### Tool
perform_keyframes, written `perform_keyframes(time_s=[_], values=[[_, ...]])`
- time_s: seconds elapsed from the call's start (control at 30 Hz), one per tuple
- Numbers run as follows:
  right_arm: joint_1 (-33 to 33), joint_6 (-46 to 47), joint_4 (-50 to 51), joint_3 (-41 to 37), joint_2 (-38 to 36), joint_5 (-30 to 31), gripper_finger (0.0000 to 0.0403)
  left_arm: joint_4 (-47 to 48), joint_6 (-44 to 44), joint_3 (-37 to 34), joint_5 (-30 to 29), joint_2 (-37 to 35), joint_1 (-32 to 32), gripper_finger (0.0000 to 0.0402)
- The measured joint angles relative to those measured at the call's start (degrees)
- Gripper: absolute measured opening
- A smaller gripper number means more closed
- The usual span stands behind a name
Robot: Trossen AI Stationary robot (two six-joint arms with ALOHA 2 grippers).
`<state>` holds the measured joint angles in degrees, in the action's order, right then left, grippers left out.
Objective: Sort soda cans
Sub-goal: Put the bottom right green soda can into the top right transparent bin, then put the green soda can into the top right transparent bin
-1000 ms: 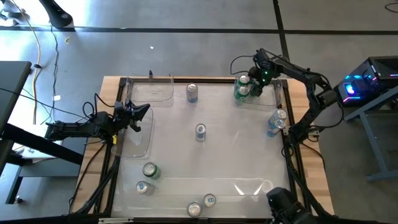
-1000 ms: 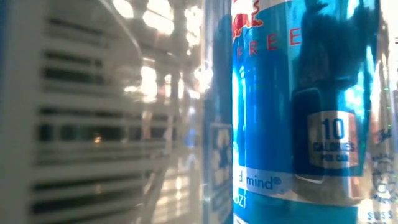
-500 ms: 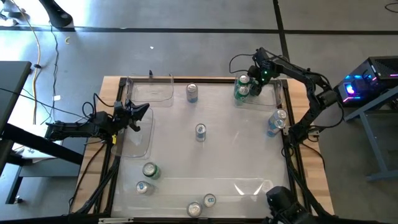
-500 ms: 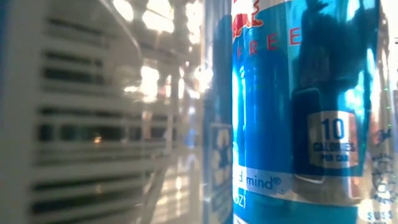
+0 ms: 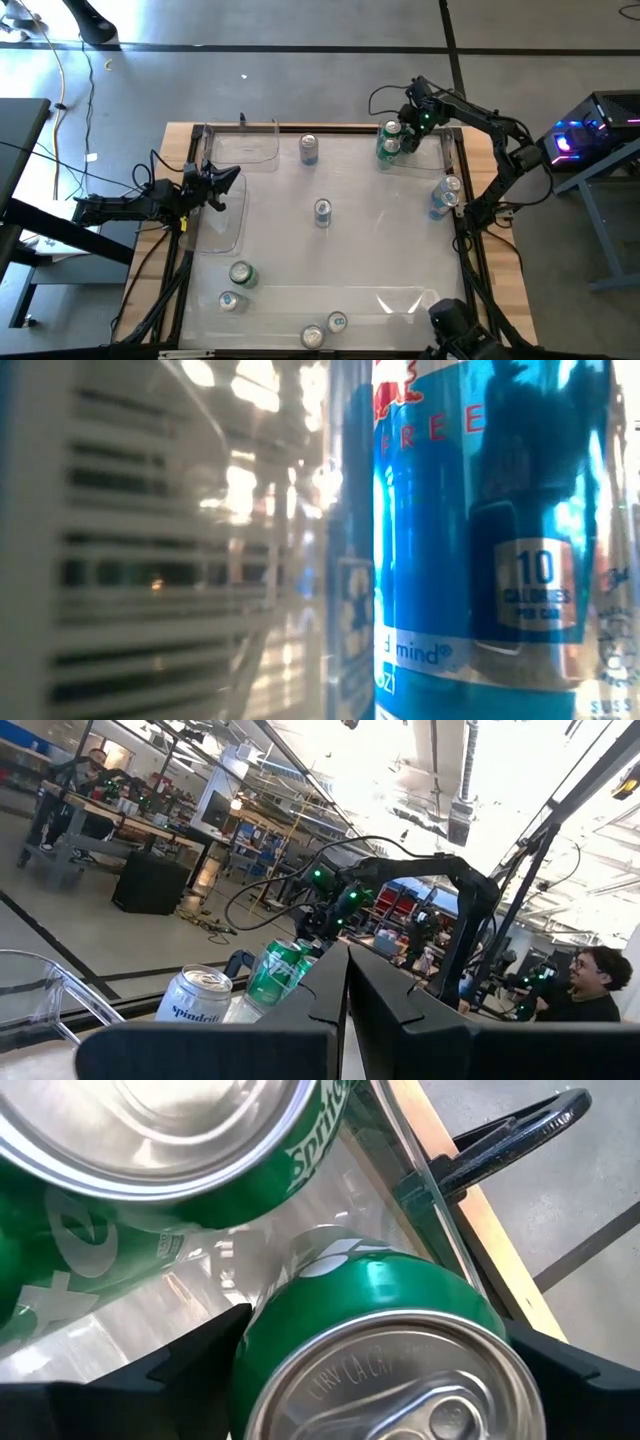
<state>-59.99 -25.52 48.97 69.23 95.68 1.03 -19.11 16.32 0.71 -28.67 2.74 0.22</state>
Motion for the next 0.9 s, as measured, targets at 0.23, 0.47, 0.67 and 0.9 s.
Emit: perform_keyframes(time_s=[0.23, 0.47, 0.67, 0.9], values=[[-0.02, -0.46, 0.09, 0.03, -0.16, -0.7, 0.0346, 0.0, -0.29, 0.0, 0.0, -0.02, -0.01, 0.001], [-0.02, -0.56, 0.15, 0.04, -0.17, -0.84, 0.0353, 0.0, -0.44, 0.0, 0.0, -0.01, 0.0, 0.001], [0.0, -1.49, -0.95, 0.04, -2.36, 1.16, 0.0354, 0.0, -0.46, 0.0, 0.0, 0.0, -0.01, 0.001], [-0.01, -1.45, -1.95, 0.07, -8.58, 2.87, 0.0354, 0.0, -0.44, 0.0, 0.0, -0.02, -0.02, 0.001]])
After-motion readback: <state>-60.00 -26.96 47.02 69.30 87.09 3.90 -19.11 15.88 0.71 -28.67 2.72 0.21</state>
